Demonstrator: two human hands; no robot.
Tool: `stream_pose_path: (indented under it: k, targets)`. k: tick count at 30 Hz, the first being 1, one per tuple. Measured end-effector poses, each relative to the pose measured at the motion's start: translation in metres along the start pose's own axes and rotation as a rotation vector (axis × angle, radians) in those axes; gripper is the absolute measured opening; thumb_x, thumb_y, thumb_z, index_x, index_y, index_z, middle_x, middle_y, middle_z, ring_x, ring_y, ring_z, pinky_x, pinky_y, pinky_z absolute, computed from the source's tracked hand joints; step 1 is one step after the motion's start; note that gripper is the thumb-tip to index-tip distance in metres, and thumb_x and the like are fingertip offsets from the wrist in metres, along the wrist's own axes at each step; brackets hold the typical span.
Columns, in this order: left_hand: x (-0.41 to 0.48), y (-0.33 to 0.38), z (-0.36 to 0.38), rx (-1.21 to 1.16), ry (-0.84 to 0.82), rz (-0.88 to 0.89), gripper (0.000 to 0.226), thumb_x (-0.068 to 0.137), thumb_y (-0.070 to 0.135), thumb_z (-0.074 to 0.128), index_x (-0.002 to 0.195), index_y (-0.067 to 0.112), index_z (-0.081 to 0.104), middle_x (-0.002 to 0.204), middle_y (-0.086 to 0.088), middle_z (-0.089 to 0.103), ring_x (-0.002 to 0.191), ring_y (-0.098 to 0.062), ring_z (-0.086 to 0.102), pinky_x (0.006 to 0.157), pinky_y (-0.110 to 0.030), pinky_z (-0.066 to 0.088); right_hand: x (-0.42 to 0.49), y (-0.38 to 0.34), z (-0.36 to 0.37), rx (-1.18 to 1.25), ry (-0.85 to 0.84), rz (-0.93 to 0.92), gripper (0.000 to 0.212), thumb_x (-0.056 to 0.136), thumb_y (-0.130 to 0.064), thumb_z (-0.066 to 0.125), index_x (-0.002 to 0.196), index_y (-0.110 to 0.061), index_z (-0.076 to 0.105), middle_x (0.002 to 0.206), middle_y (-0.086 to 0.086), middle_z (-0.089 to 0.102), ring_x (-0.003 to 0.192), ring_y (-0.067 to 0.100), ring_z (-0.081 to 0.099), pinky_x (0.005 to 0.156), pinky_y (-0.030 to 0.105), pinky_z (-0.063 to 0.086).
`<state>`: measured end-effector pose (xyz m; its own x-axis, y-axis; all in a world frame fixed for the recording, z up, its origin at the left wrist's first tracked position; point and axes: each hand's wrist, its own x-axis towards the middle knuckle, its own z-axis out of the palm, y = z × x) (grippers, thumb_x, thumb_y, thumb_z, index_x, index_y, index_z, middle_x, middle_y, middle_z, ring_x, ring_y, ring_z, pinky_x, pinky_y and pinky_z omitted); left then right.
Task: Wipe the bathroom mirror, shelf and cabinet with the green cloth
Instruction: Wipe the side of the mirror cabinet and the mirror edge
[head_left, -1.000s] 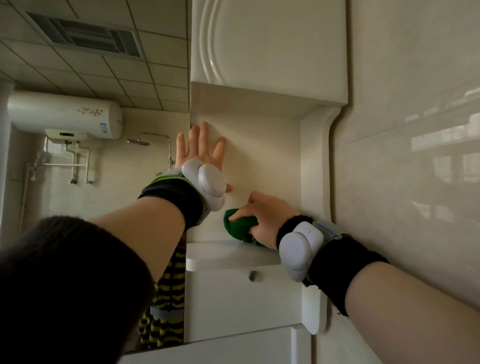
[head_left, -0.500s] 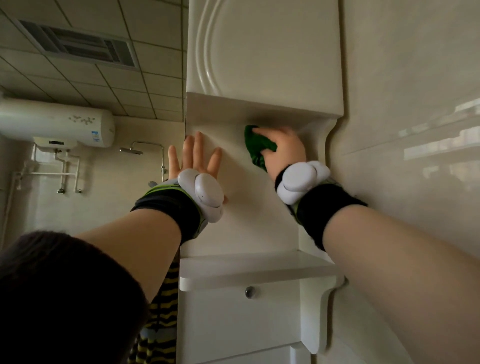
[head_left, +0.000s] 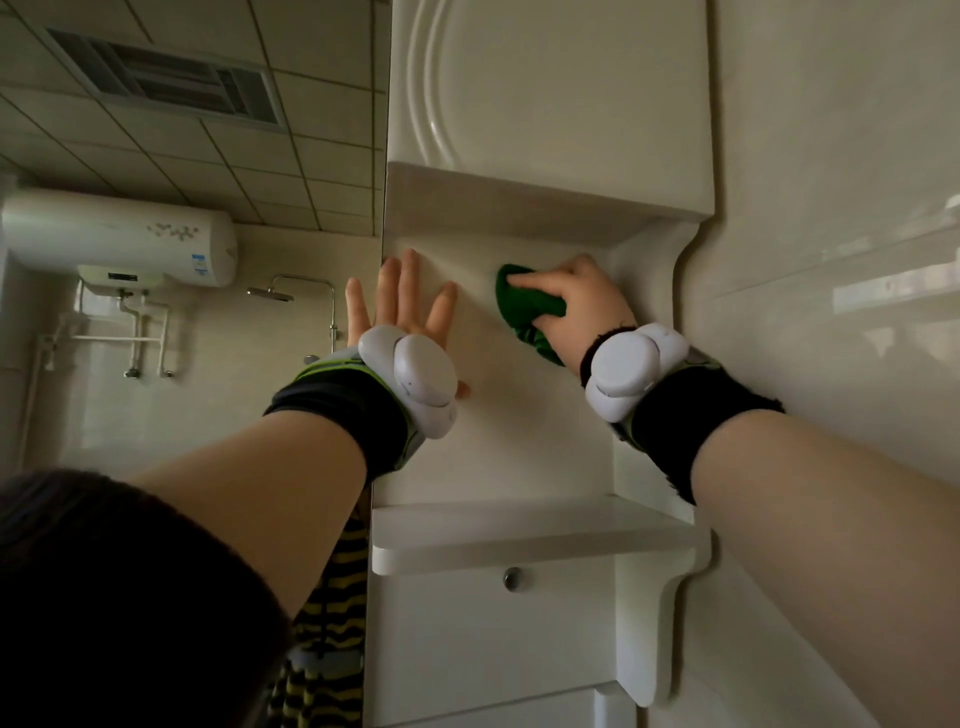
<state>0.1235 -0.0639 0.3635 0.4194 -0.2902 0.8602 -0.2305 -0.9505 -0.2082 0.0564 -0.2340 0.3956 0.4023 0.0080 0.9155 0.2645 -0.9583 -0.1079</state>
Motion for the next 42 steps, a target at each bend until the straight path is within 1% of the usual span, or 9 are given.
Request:
stream_pose_path:
  k: [6, 15, 19, 22, 27, 31, 34, 38, 42]
  targets:
    - [0.003, 0.0, 0.001, 0.025, -0.014, 0.006, 0.103, 0.074, 0.072, 0.051, 0.147, 0.025, -0.005, 0.15, -0.017, -0.025, 0.14, -0.036, -0.016, 0.11, -0.056, -0.007, -0.024, 0.0, 0.004, -0.018, -0.029, -0.014, 0.051, 0.083, 0.001, 0.053, 0.118, -0.034, 0.062, 0.11, 0.002, 0.045, 0.106, 0.024, 0.045, 0.094, 0.026, 0.038]
    - [0.001, 0.002, 0.002, 0.025, 0.023, 0.009, 0.103, 0.074, 0.069, 0.055, 0.147, 0.021, 0.0, 0.151, -0.02, -0.02, 0.141, -0.039, -0.011, 0.112, -0.052, -0.005, -0.039, 0.001, 0.01, -0.018, -0.05, 0.009, 0.052, 0.083, 0.003, 0.052, 0.116, -0.035, 0.062, 0.1, -0.007, 0.039, 0.103, 0.021, 0.043, 0.088, 0.025, 0.037]
    - [-0.001, 0.006, 0.003, 0.045, 0.05, 0.004, 0.092, 0.085, 0.056, 0.052, 0.147, 0.018, -0.005, 0.151, -0.022, -0.019, 0.141, -0.04, -0.011, 0.113, -0.049, -0.007, -0.049, 0.001, 0.012, -0.036, -0.101, 0.023, 0.052, 0.083, 0.003, 0.052, 0.117, -0.035, 0.061, 0.099, -0.008, 0.038, 0.103, 0.021, 0.043, 0.088, 0.024, 0.036]
    - [-0.003, 0.008, 0.004, -0.01, 0.051, 0.01, 0.1, 0.083, 0.057, 0.055, 0.147, 0.018, -0.011, 0.152, -0.018, -0.022, 0.141, -0.036, -0.014, 0.113, -0.044, -0.007, -0.057, 0.0, 0.011, -0.053, -0.154, 0.03, 0.052, 0.084, 0.002, 0.051, 0.119, -0.036, 0.06, 0.1, -0.007, 0.037, 0.103, 0.021, 0.042, 0.087, 0.023, 0.036]
    - [0.0, 0.011, -0.002, -0.118, -0.001, 0.052, 0.085, 0.088, 0.039, 0.058, 0.148, 0.025, 0.0, 0.154, -0.015, -0.017, 0.142, -0.033, -0.011, 0.114, -0.04, 0.012, -0.064, 0.002, 0.012, -0.065, -0.241, 0.064, 0.052, 0.086, -0.002, 0.047, 0.12, -0.04, 0.058, 0.101, -0.005, 0.04, 0.1, 0.022, 0.042, 0.087, 0.028, 0.04]
    - [-0.002, 0.015, -0.007, -0.112, -0.033, 0.05, 0.077, 0.092, 0.039, 0.05, 0.149, 0.022, 0.001, 0.153, -0.017, -0.019, 0.142, -0.035, -0.011, 0.113, -0.043, 0.014, -0.068, 0.005, 0.014, -0.089, -0.309, 0.093, 0.046, 0.091, -0.011, 0.047, 0.117, -0.047, 0.056, 0.096, -0.008, 0.036, 0.094, 0.019, 0.043, 0.078, 0.023, 0.034]
    - [-0.003, 0.021, -0.01, -0.143, -0.062, 0.009, 0.076, 0.091, 0.04, 0.049, 0.148, 0.022, 0.002, 0.153, -0.015, -0.021, 0.142, -0.035, -0.014, 0.113, -0.045, 0.011, -0.072, 0.005, 0.013, -0.046, -0.335, 0.095, 0.042, 0.092, -0.013, 0.048, 0.105, -0.051, 0.06, 0.099, -0.008, 0.039, 0.094, 0.018, 0.043, 0.08, 0.023, 0.035]
    - [0.0, 0.027, -0.007, -0.12, -0.039, 0.001, 0.087, 0.085, 0.053, 0.053, 0.147, 0.018, 0.003, 0.151, -0.02, -0.021, 0.141, -0.039, -0.012, 0.113, -0.046, 0.013, -0.078, 0.0, 0.008, 0.067, -0.363, 0.132, 0.053, 0.092, -0.02, 0.054, 0.06, -0.063, 0.051, 0.103, -0.002, 0.048, 0.1, 0.026, 0.05, 0.085, 0.032, 0.044]
    - [0.006, 0.027, 0.003, -0.042, -0.074, 0.003, 0.094, 0.085, 0.057, 0.052, 0.146, 0.016, -0.006, 0.147, -0.024, -0.028, 0.139, -0.043, -0.015, 0.113, -0.049, 0.011, -0.082, 0.005, 0.008, -0.052, -0.428, 0.082, 0.036, 0.091, -0.014, 0.05, 0.1, -0.047, 0.063, 0.11, -0.004, 0.046, 0.101, 0.02, 0.048, 0.088, 0.027, 0.043]
